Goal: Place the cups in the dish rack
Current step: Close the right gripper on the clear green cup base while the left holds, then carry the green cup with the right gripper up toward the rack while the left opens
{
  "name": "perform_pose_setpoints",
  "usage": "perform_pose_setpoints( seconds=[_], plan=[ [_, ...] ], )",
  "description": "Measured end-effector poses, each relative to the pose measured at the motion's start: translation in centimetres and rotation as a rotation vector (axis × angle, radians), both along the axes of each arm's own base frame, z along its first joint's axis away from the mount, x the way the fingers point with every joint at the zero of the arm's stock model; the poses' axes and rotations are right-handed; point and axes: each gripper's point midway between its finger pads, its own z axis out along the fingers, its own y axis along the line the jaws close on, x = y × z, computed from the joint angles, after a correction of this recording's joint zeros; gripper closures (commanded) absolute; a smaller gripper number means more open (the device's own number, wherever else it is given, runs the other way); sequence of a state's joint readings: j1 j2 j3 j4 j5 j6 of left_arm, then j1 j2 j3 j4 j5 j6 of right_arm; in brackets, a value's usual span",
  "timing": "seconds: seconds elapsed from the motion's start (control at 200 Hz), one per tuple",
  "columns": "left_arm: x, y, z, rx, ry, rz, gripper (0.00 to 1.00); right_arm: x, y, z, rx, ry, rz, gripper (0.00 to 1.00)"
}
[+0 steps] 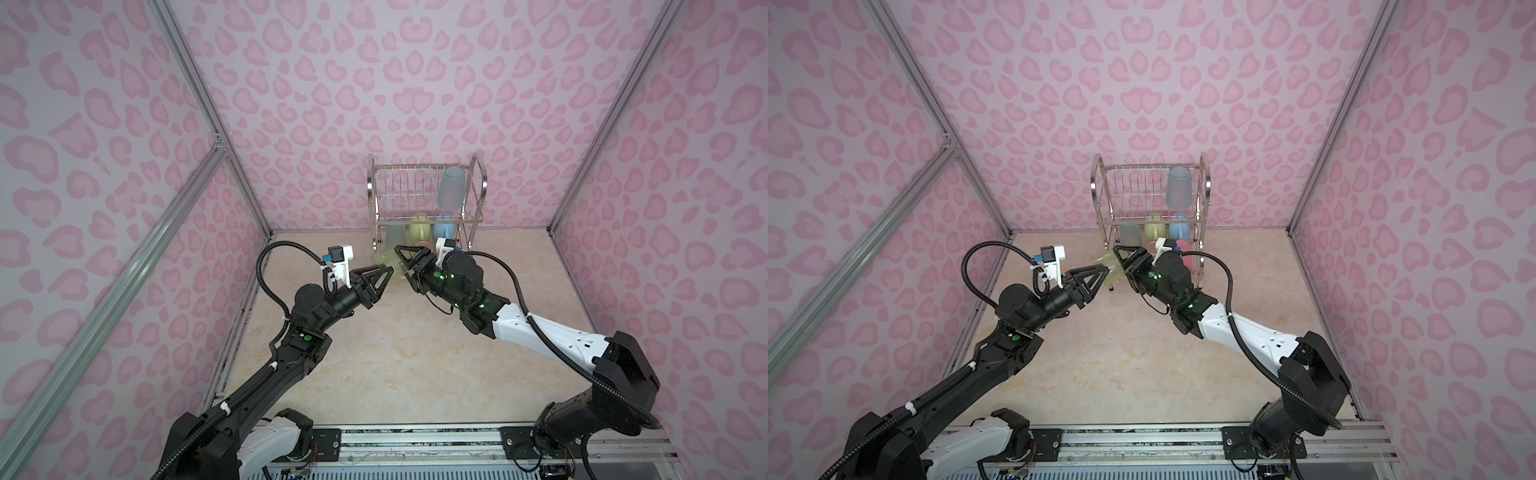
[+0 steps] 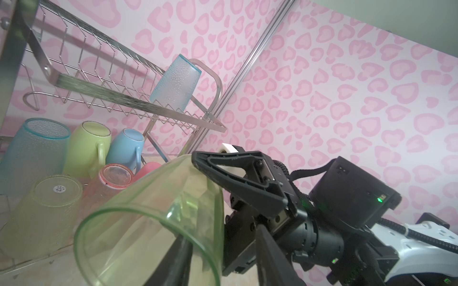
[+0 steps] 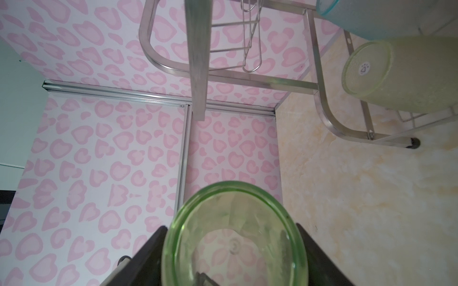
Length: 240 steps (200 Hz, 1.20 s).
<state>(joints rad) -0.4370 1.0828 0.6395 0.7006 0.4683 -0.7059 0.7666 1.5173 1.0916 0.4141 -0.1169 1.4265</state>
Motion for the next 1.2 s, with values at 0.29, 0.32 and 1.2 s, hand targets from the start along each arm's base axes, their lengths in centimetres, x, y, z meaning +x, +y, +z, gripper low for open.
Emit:
perform_pose_setpoints(
  seconds=[0.29, 0.32, 1.2],
  plan=[
    [0.5, 0.3, -0.7, 0.010, 0.032, 0.029, 0.34, -0.3, -1.4, 1.4, -0.066, -0.086, -0.065, 0.38],
    [0.5, 0.3, -0.9, 0.013, 0.037, 0.031, 0.32, -0.3, -1.5, 1.6, -0.074, -0.098, -0.072, 0.38],
    [1.2, 2.3, -2.9, 0.098, 0.137, 0.165, 0.02, -1.5, -4.4, 11.4, -0.669, -0.628, -0.337, 0.38]
  ],
)
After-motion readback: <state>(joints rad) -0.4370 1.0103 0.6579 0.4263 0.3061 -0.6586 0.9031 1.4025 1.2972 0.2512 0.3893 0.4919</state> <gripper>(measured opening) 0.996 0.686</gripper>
